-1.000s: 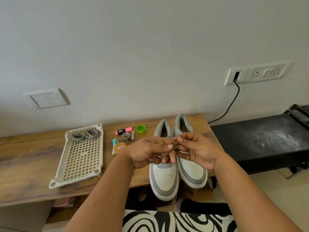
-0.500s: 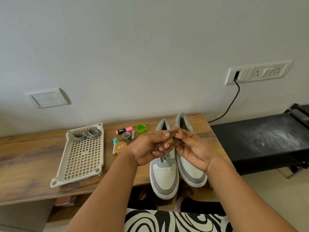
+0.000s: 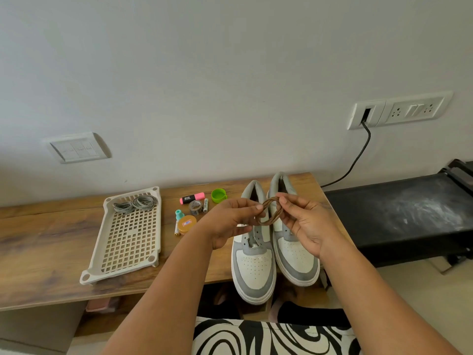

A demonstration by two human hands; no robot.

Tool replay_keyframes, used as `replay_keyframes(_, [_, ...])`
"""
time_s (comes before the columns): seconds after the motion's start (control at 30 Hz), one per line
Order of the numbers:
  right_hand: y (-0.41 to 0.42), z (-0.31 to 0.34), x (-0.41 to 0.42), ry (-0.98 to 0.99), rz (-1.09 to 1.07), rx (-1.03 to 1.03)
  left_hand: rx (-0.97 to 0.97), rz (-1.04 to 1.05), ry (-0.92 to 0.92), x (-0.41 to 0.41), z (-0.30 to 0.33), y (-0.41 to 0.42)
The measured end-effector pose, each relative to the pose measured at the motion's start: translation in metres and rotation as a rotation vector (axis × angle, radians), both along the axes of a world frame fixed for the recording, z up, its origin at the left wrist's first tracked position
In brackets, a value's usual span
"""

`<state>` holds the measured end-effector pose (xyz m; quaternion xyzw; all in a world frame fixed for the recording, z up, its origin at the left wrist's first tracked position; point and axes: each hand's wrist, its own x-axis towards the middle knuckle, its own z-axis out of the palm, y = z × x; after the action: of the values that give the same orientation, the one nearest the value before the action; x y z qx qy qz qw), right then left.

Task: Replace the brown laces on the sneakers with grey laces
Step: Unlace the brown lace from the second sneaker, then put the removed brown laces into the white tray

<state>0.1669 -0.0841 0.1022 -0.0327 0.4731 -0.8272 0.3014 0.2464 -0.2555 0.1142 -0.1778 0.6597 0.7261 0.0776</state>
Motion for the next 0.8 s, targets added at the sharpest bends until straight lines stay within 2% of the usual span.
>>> replay_keyframes(0.17, [-0.004, -0.006, 0.000, 0.029, -0.114, 0.056, -0.119, 0.005, 0.016, 0.000, -0.003, 0.002])
replay_keyframes(0.27, [-0.012, -0.007, 0.004, 0.090, -0.166, 0.105, -0.164, 0.106, 0.010, 0.001, -0.001, -0.002])
replay_keyframes(0.43, [-0.063, -0.016, 0.032, 0.080, -0.200, 0.117, -0.164, 0.272, 0.042, 0.020, 0.015, -0.035])
replay_keyframes(0.5, [-0.097, -0.022, 0.049, 0.175, -0.193, 0.157, -0.268, 0.352, 0.040, 0.035, 0.021, -0.062])
replay_keyframes(0.57, [-0.131, -0.025, 0.067, 0.290, -0.151, 0.220, -0.447, 0.397, 0.007, 0.054, 0.024, -0.093])
replay_keyframes(0.63, [-0.164, -0.024, 0.085, 0.392, -0.013, 0.299, -0.570, 0.461, -0.035, 0.081, 0.024, -0.127])
replay_keyframes(0.8, [-0.240, -0.024, 0.118, 0.623, 0.270, 0.476, -0.600, 0.562, -0.152, 0.148, 0.015, -0.200])
